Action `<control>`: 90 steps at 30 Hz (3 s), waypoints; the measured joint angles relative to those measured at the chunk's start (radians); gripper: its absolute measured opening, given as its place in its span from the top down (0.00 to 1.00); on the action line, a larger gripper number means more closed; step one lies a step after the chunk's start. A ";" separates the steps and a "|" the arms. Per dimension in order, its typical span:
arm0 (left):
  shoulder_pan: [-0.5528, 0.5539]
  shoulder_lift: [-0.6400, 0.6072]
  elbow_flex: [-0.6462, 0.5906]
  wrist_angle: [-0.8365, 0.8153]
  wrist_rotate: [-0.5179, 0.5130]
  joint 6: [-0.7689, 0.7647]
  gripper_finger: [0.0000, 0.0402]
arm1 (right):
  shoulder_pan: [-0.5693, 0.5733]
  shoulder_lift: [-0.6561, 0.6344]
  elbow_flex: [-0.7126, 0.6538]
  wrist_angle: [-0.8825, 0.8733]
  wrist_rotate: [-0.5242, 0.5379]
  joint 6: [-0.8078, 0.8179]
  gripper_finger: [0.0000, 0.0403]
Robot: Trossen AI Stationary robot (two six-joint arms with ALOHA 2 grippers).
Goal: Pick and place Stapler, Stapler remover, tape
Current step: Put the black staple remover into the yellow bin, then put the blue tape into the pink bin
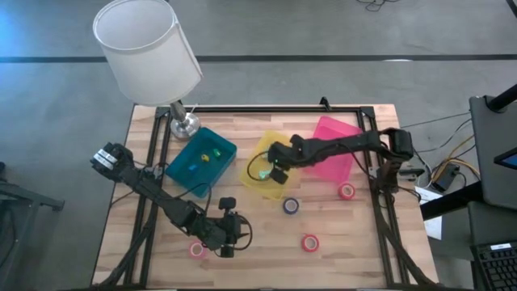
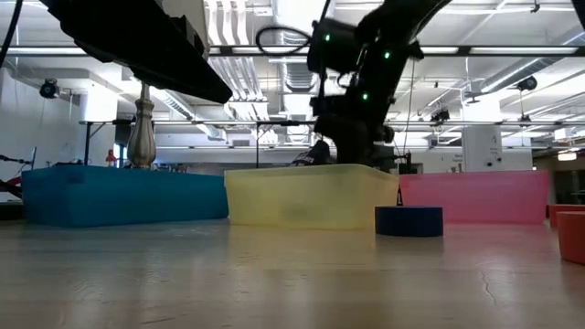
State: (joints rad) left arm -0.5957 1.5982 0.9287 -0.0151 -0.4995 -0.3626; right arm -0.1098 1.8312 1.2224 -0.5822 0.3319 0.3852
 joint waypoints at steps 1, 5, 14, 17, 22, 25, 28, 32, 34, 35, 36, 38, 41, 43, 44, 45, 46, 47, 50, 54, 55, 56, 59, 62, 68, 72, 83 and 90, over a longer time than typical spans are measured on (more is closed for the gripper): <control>0.000 0.000 0.000 0.000 0.000 0.000 0.62 | -0.013 0.005 0.000 0.001 -0.001 0.003 0.87; 0.000 0.000 0.000 0.000 0.000 0.000 0.62 | -0.053 0.032 0.000 0.000 -0.001 0.000 0.85; 0.000 0.000 0.000 -0.002 0.000 0.000 0.62 | -0.067 0.086 -0.002 -0.013 -0.001 -0.065 0.79; 0.000 0.000 0.000 -0.002 0.000 0.000 0.62 | -0.066 0.089 -0.002 -0.012 0.000 -0.086 0.76; 0.000 0.000 0.000 -0.002 0.000 0.000 0.62 | -0.064 0.074 -0.002 -0.013 0.000 -0.098 0.72; 0.000 0.000 0.000 -0.002 0.000 0.000 0.62 | -0.064 0.043 -0.001 -0.028 0.000 -0.098 0.70; -0.001 0.000 0.000 -0.002 0.000 0.000 0.62 | -0.061 0.013 0.011 -0.082 -0.001 -0.095 0.69; -0.001 0.000 0.000 -0.002 0.000 0.000 0.62 | -0.036 -0.043 0.036 -0.175 -0.033 -0.027 0.68; -0.001 0.000 0.000 -0.002 0.000 -0.001 0.62 | -0.015 -0.069 0.040 -0.195 -0.078 0.018 0.68; -0.001 0.000 0.000 -0.002 0.000 -0.003 0.62 | -0.002 -0.083 0.040 -0.199 -0.103 0.032 0.68; -0.001 0.000 0.000 -0.003 0.000 -0.004 0.62 | 0.014 -0.096 0.040 -0.199 -0.122 0.040 0.69; -0.001 0.000 0.000 -0.002 0.000 -0.008 0.62 | 0.052 -0.127 0.040 -0.198 -0.130 0.056 0.70; -0.001 0.000 -0.001 -0.002 0.000 -0.016 0.62 | 0.119 -0.170 0.032 -0.201 -0.128 0.110 0.72; -0.001 0.000 -0.001 -0.002 0.000 -0.021 0.62 | 0.170 -0.195 0.028 -0.199 -0.127 0.166 0.73; -0.001 0.000 -0.001 -0.003 0.000 -0.025 0.62 | 0.198 -0.206 0.025 -0.201 -0.127 0.193 0.73; -0.001 0.000 -0.001 -0.002 0.000 -0.029 0.62 | 0.227 -0.215 0.022 -0.200 -0.127 0.219 0.74; -0.001 0.000 -0.001 -0.002 0.000 -0.031 0.62 | 0.256 -0.224 0.016 -0.198 -0.128 0.246 0.75; -0.001 0.000 -0.001 -0.002 0.000 -0.033 0.62 | 0.286 -0.228 0.009 -0.199 -0.132 0.272 0.75; -0.001 0.000 -0.001 -0.001 0.001 -0.040 0.62 | 0.367 -0.229 -0.011 -0.200 -0.134 0.346 0.76; -0.001 0.000 -0.001 0.001 0.002 -0.069 0.62 | 0.442 -0.193 -0.043 -0.195 -0.131 0.438 0.78; -0.001 0.000 -0.001 0.001 0.003 -0.077 0.62 | 0.454 -0.180 -0.054 -0.195 -0.132 0.461 0.78; -0.001 0.000 -0.001 0.001 0.004 -0.083 0.62 | 0.463 -0.165 -0.063 -0.195 -0.131 0.482 0.79; -0.001 0.000 -0.001 0.003 0.004 -0.092 0.62 | 0.468 -0.124 -0.089 -0.193 -0.124 0.533 0.79; 0.000 0.000 -0.001 0.006 0.004 -0.103 0.62 | 0.455 -0.083 -0.111 -0.189 -0.120 0.558 0.79; 0.000 0.000 -0.001 0.008 0.004 -0.103 0.62 | 0.435 -0.050 -0.109 -0.188 -0.119 0.579 0.77; 0.000 0.000 -0.001 0.008 0.004 -0.084 0.62 | 0.437 -0.056 -0.087 -0.186 -0.120 0.557 0.75; 0.000 0.000 -0.001 0.008 0.004 -0.084 0.62 | 0.432 -0.061 -0.071 -0.159 -0.041 0.604 0.74; -0.001 0.000 -0.001 0.008 0.004 -0.083 0.62 | 0.430 0.013 -0.074 -0.138 -0.041 0.604 0.76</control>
State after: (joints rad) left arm -0.5964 1.5982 0.9279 -0.0070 -0.4953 -0.4458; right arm 0.3202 1.8439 1.1488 -0.7204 0.2908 0.9887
